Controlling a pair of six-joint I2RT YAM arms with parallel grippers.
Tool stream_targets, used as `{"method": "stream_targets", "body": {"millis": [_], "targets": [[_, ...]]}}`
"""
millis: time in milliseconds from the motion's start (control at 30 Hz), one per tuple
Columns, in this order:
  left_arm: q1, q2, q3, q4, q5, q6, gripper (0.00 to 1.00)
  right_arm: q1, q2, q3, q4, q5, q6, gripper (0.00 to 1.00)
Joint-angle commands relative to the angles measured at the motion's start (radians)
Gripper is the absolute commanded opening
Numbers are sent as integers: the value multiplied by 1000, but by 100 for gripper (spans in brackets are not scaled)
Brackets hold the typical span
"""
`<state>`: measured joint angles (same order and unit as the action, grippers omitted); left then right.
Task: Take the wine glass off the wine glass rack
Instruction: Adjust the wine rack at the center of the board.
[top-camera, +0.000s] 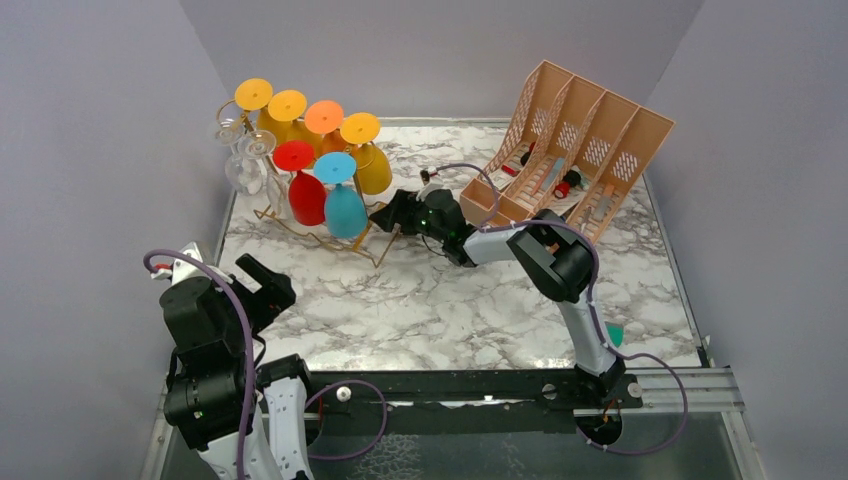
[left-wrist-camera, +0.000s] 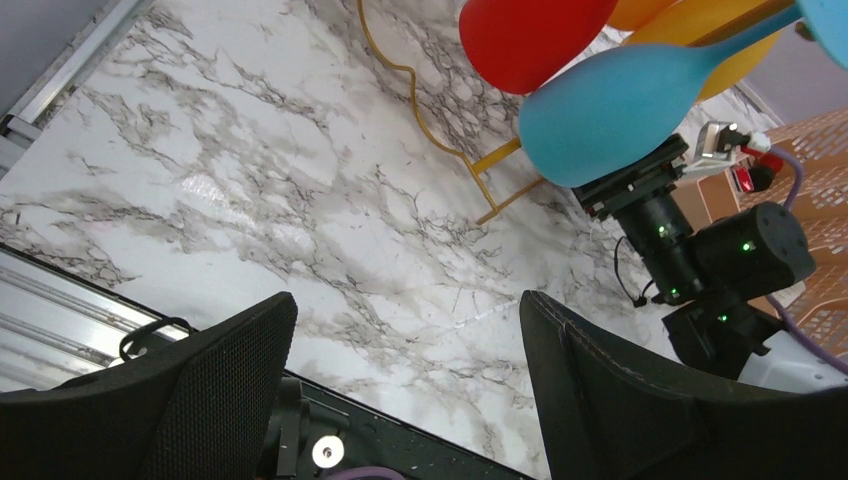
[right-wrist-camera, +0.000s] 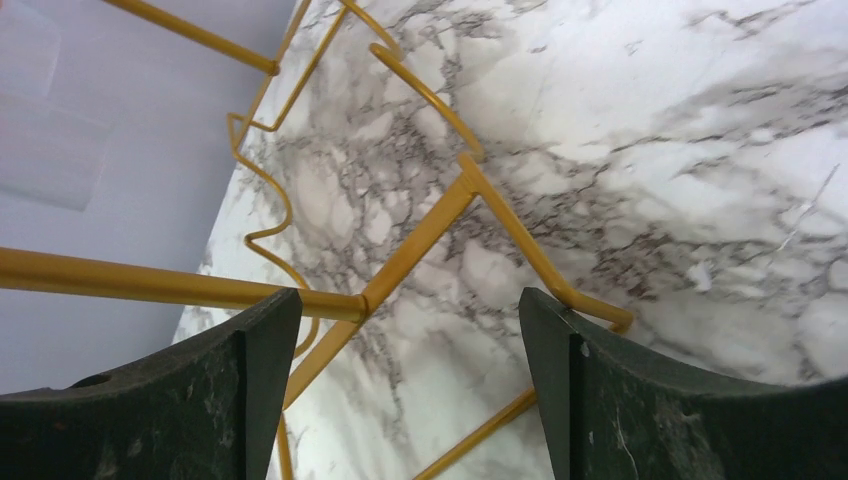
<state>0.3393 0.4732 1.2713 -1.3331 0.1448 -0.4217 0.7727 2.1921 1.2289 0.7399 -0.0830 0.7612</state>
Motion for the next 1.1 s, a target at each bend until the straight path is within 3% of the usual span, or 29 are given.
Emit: {"method": "stream_targets", "body": {"millis": [0, 367, 533, 800, 1067], "targets": [[5, 2, -32, 46, 44, -12, 89, -44, 69, 75, -64, -54, -52, 81], [5, 115, -143, 158, 12, -26, 94, -102, 24, 104, -100, -192, -161, 81], [5, 141, -228, 273, -48, -120, 96, -103, -86, -3, -47, -281, -162, 81], [4, 179, -391, 447, -136, -152, 96, -97, -272, -286, 68, -392, -6, 81], [4, 196, -566, 647, -153, -195, 96, 25, -273, -420, 223, -347, 75, 78]]}}
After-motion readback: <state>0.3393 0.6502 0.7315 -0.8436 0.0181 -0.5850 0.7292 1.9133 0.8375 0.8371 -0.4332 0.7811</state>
